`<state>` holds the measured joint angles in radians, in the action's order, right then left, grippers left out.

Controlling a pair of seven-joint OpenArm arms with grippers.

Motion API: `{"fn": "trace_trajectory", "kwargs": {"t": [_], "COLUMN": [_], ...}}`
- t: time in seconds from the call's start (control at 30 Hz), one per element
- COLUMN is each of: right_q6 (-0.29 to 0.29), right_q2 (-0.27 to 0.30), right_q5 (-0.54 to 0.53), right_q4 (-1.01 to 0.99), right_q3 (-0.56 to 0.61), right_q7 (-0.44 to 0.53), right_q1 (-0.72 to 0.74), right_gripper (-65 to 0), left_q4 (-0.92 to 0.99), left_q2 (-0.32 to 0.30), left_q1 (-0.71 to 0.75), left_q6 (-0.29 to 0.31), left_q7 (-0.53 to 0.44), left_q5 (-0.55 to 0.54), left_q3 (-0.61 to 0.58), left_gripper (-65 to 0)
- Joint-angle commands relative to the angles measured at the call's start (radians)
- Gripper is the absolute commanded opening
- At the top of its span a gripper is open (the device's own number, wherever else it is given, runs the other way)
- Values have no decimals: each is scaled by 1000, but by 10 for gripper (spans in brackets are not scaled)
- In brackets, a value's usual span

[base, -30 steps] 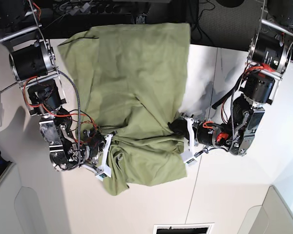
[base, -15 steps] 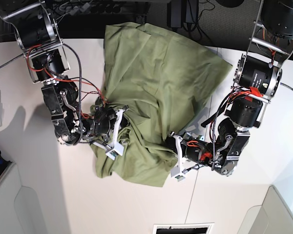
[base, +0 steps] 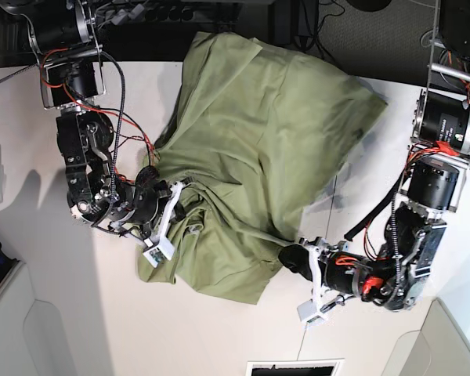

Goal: Layout the t-shirt on the table in an organized manner, then fold the t-shirt properly
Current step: 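Pull the grippers apart to stretch the shirt lengthwise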

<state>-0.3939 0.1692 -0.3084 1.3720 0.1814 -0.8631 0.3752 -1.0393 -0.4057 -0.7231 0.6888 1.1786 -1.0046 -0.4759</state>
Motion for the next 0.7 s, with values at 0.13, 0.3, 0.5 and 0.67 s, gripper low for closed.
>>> {"fn": "trace_trajectory", "kwargs": {"t": [0.13,0.3,0.5,0.67], "right_q6": [6,6,-7,-24], "right_q2": [2,0,-39,-32], "right_q5": [40,44,102,138], "right_q4": [6,-76,-274,-375], "right_q3": [-20,-20,-19,-4], "right_q7": [56,94,116,119], "right_q1": [53,128,214,220], "right_gripper": [-650,-650,-650,-650], "left_q4": [-178,-384,-472,-438], "left_q2": [-116,-221,-256,-256], "left_q1": [97,330,542,618], "left_q6": [9,9,9,9], "left_q7": [111,112,91,-100], "left_q5": [-230,-233,-185,75], "left_q3": [7,7,6,6], "left_gripper": [-516,-516,-516,-516]}}
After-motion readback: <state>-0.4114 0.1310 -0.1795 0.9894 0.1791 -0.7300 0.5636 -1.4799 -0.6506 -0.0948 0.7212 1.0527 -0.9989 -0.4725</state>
